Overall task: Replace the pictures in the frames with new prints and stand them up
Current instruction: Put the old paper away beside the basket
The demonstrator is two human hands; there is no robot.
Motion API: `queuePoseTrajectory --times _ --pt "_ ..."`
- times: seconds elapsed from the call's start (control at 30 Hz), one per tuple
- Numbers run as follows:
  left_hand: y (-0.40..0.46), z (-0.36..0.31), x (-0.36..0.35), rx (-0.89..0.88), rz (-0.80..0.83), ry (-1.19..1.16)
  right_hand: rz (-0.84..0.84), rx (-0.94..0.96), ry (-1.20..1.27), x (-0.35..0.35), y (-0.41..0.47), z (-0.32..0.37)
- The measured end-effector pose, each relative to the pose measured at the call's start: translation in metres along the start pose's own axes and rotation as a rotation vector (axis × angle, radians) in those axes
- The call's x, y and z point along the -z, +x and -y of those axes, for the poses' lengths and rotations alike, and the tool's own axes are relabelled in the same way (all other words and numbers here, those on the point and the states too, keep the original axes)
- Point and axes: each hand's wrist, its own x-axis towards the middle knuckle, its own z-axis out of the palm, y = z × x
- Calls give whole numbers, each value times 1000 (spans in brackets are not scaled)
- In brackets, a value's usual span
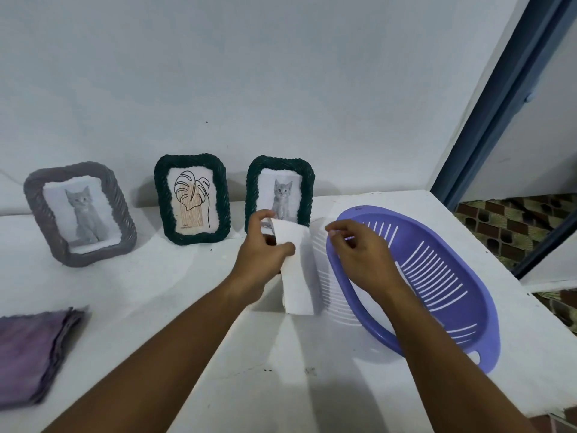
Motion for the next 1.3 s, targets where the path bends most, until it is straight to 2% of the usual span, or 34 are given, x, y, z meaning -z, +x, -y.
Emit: queuePoseTrajectory --times 0.1,0.2,0.33,0.43,0.57,0.67,0.73,0.83,0.93,1.03,1.17,1.3 --pt "-7 -21 -4 0 43 -148 159 -24 146 3 -6 17" --pt "-15 -39 -17 5 125 -307 218 -37 338 10 -14 29" --pt "-13 -52 -29 8 167 -317 274 -77 464 27 -18 32" --pt "-11 -54 -34 -20 181 -286 227 -156 515 42 -17 28" --pt "-6 -44 -44 -124 134 -85 112 -240 681 66 -14 21" --pt "-5 -41 -57 -58 169 -121 45 -220 656 81 -8 8" --pt "-5 -39 -69 -65 163 -101 25 -217 534 87 -3 -7" --pt "-3 -33 -88 -147 147 109 9 -221 296 90 3 -34" --pt "1 -21 -106 -227 190 501 6 -234 -56 87 5 -58" --pt "0 -11 -120 -232 304 879 111 -233 -338 79 2 -78" --pt "-7 -7 -128 -319 430 1275 253 -240 -466 69 -3 -91" --pt "-10 -3 -134 -399 452 1487 290 -220 -558 67 -7 -92"
